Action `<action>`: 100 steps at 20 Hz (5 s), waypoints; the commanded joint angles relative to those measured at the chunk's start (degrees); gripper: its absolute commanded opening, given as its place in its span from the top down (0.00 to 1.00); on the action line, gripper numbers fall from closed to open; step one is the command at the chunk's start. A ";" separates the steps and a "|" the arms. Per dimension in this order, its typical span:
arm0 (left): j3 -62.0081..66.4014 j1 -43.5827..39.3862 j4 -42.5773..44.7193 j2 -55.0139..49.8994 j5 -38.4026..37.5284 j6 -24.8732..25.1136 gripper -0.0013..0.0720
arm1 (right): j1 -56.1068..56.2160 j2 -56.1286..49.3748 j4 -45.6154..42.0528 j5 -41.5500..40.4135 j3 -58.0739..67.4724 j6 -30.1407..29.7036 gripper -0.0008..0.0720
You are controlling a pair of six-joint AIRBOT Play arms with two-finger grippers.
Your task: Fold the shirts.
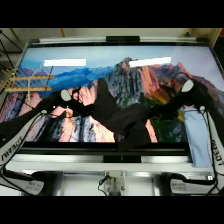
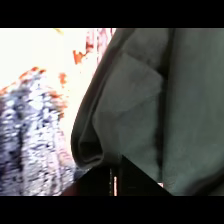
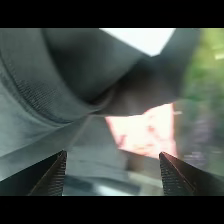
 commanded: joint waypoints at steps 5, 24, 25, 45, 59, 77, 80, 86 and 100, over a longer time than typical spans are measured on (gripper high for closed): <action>0.00 -0.02 0.11 1.79 -1.03 1.95 0.94 | 0.07 5.20 13.27 -6.88 -11.15 -3.76 0.05; 3.93 2.19 4.70 11.98 -6.54 7.37 0.94 | 4.28 17.40 21.16 -11.34 -12.22 -7.21 0.91; 6.21 2.97 6.84 15.61 -7.56 7.37 0.94 | 2.25 20.68 21.09 -10.47 -8.98 -7.21 0.91; 31.58 6.71 22.40 57.13 -3.17 3.61 0.94 | -16.41 54.80 13.14 -39.69 25.24 -8.66 0.91; 7.19 10.36 37.03 33.07 -2.40 3.02 0.94 | -11.17 15.56 9.51 -22.95 20.35 -5.38 0.91; 14.45 19.41 22.58 10.16 -26.23 7.43 0.11 | 1.64 -6.43 9.66 -28.48 24.20 1.05 0.22; 11.06 25.09 21.73 13.53 -35.58 9.55 0.11 | -3.19 -2.64 4.94 -12.44 24.22 0.81 0.22; -22.43 40.13 1.03 28.02 -22.38 20.79 0.11 | -9.29 -1.09 3.54 7.34 18.91 -1.66 0.22; -33.94 37.11 -8.85 22.16 -5.29 25.77 0.15 | -8.17 -0.92 4.39 4.17 18.25 -0.87 0.22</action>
